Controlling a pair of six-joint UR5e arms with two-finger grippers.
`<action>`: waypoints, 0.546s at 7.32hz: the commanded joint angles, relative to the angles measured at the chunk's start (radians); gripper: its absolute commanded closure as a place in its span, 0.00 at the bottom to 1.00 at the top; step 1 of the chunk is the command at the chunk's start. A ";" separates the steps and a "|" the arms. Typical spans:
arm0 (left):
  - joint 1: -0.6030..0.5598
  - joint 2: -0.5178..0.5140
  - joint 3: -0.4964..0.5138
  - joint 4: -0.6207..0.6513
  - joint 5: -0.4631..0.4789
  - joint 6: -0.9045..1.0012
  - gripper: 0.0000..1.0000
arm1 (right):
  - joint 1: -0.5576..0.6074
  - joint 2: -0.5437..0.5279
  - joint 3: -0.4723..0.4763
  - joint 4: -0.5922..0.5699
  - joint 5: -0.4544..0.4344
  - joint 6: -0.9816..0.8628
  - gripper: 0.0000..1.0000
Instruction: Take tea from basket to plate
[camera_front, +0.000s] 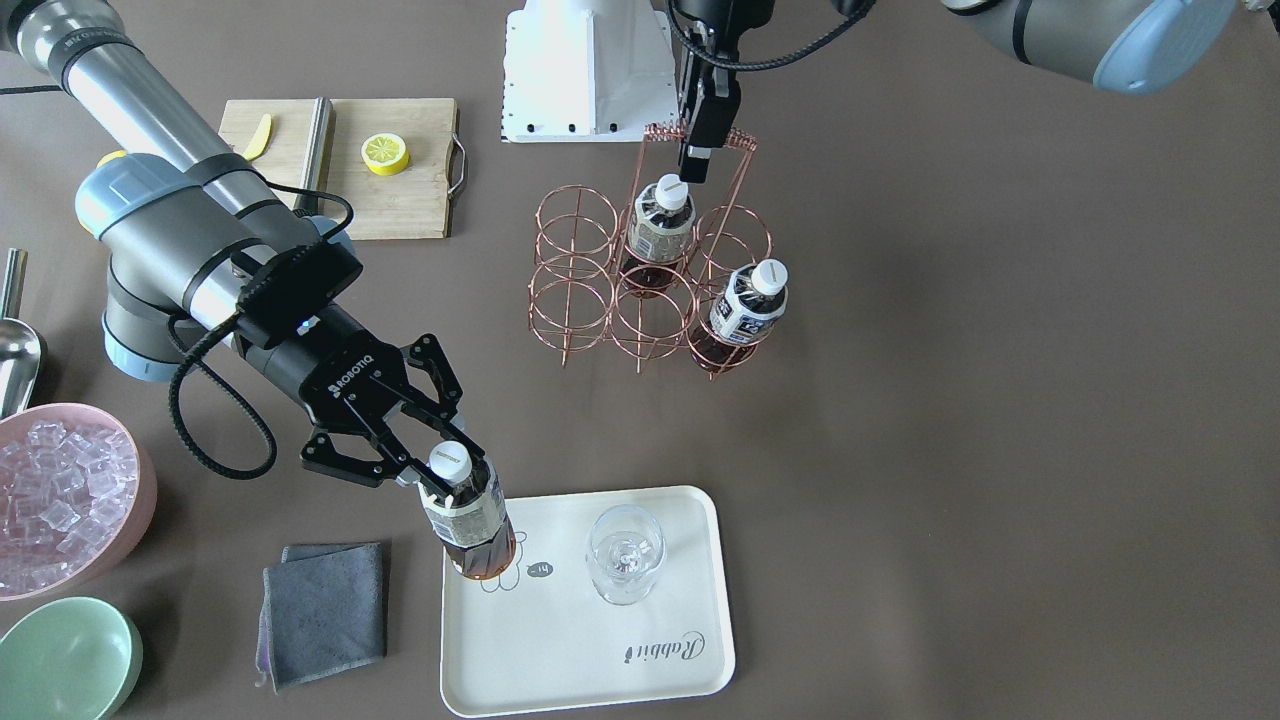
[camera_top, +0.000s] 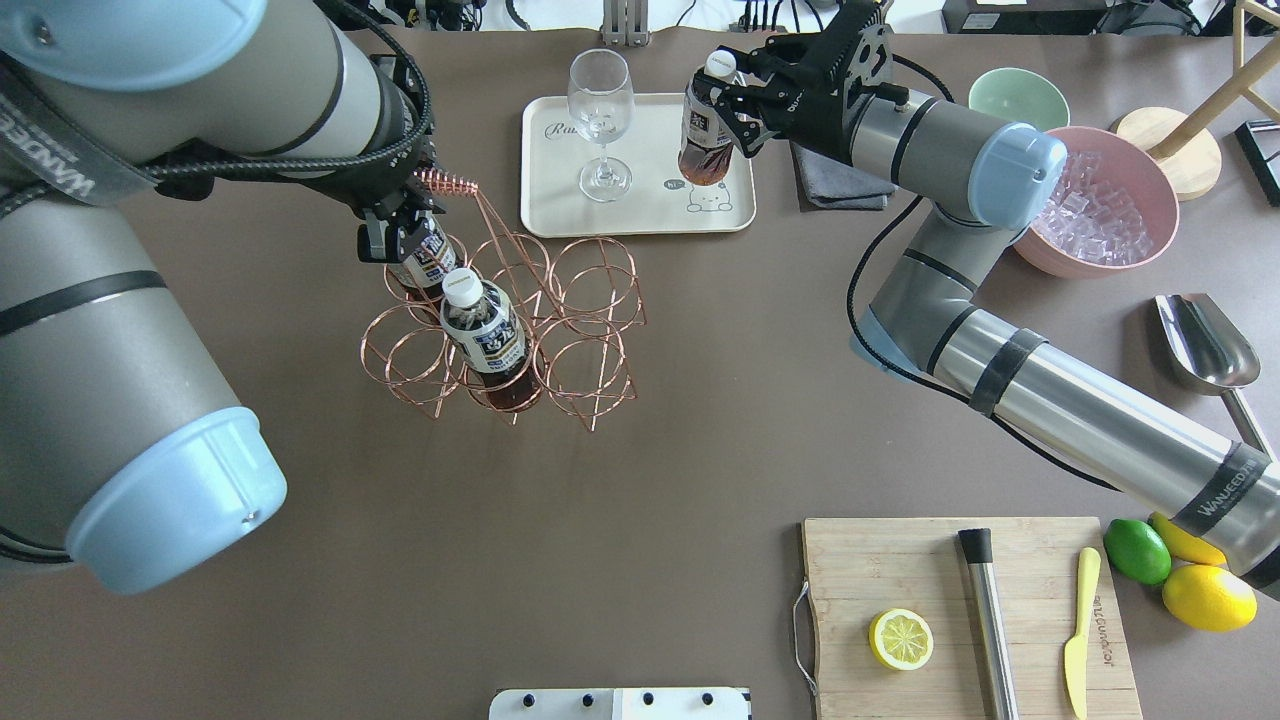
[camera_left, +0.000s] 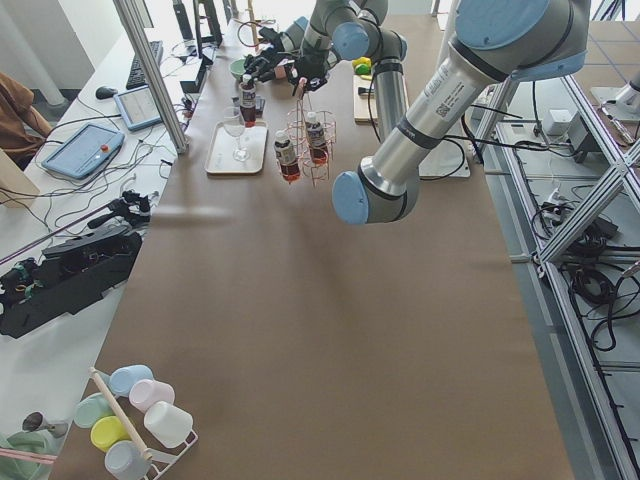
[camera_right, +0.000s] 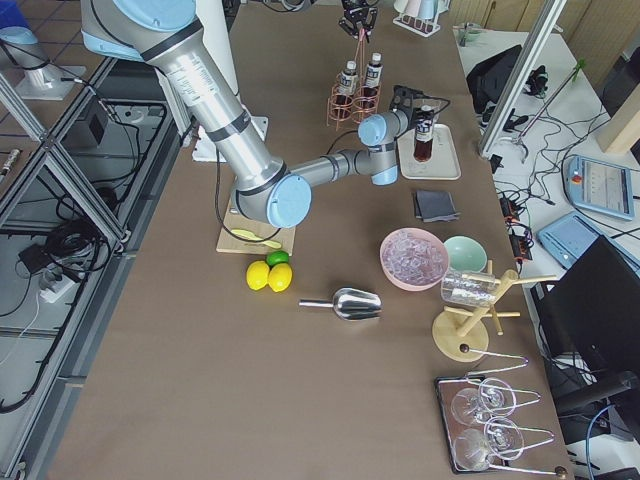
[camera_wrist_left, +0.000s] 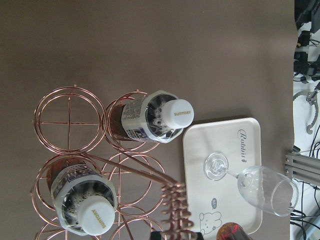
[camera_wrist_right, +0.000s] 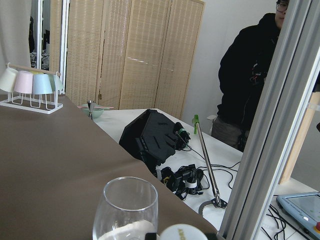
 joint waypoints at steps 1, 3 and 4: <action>-0.126 0.089 -0.004 -0.005 -0.061 0.099 1.00 | -0.007 0.040 -0.115 0.032 -0.013 0.004 1.00; -0.275 0.173 0.007 -0.023 -0.157 0.196 1.00 | 0.002 0.052 -0.137 0.032 -0.013 0.036 1.00; -0.338 0.192 0.040 -0.023 -0.185 0.271 1.00 | 0.008 0.052 -0.137 0.034 -0.013 0.063 1.00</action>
